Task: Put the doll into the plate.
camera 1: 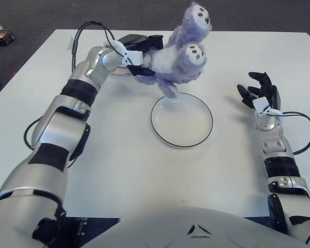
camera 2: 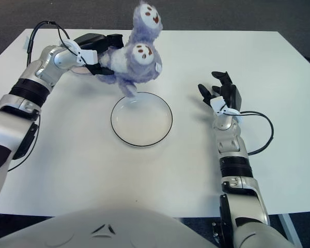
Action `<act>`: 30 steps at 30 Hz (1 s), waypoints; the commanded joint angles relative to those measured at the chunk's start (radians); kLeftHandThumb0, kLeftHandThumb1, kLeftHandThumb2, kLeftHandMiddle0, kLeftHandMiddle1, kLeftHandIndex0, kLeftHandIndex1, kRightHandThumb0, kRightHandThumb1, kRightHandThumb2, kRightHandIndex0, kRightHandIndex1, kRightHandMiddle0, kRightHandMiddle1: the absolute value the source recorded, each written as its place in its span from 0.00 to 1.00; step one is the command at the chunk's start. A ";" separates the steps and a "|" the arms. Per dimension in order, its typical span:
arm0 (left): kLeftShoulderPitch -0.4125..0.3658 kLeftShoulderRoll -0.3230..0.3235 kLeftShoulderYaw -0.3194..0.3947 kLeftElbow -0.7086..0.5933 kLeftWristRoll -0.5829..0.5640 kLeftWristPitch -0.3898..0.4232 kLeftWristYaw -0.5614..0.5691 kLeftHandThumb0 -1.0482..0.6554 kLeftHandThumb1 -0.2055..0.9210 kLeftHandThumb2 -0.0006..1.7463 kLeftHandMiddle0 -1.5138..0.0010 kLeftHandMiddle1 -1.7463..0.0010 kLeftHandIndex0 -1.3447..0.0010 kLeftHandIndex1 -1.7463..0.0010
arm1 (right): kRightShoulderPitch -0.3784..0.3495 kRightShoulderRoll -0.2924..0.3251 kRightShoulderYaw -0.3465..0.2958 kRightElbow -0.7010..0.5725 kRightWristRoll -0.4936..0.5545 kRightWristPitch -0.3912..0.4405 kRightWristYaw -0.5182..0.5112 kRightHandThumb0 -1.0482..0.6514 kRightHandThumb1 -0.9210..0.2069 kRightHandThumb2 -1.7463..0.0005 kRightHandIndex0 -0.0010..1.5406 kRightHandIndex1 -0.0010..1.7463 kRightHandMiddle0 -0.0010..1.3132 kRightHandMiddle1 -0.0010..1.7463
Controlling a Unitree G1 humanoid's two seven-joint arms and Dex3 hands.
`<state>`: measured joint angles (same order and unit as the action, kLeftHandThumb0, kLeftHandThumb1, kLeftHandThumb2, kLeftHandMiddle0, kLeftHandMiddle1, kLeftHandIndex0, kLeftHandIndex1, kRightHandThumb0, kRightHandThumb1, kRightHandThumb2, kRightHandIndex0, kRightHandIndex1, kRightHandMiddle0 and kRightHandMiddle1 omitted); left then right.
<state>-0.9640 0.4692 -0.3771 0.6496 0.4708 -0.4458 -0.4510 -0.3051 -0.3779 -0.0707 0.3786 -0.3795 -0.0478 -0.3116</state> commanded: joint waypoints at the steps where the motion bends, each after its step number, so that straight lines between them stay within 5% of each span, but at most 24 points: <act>1: 0.019 0.025 0.024 -0.093 -0.041 0.046 -0.079 0.61 0.62 0.62 0.68 0.03 0.79 0.00 | -0.009 -0.018 0.010 0.029 -0.013 0.001 0.003 0.23 0.00 0.70 0.43 0.00 0.24 0.33; 12: 0.086 0.041 0.047 -0.317 -0.142 0.149 -0.257 0.61 0.65 0.61 0.72 0.01 0.80 0.00 | -0.031 -0.018 0.027 0.045 -0.016 0.004 0.003 0.24 0.00 0.70 0.41 0.00 0.23 0.32; 30: 0.124 0.044 0.045 -0.401 -0.177 0.199 -0.326 0.61 0.66 0.60 0.74 0.01 0.80 0.00 | -0.038 -0.025 0.037 0.040 -0.022 0.018 0.011 0.24 0.00 0.70 0.39 0.00 0.22 0.31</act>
<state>-0.8454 0.5078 -0.3472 0.2683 0.3054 -0.2520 -0.7688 -0.3346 -0.3860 -0.0375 0.4153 -0.3929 -0.0419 -0.3085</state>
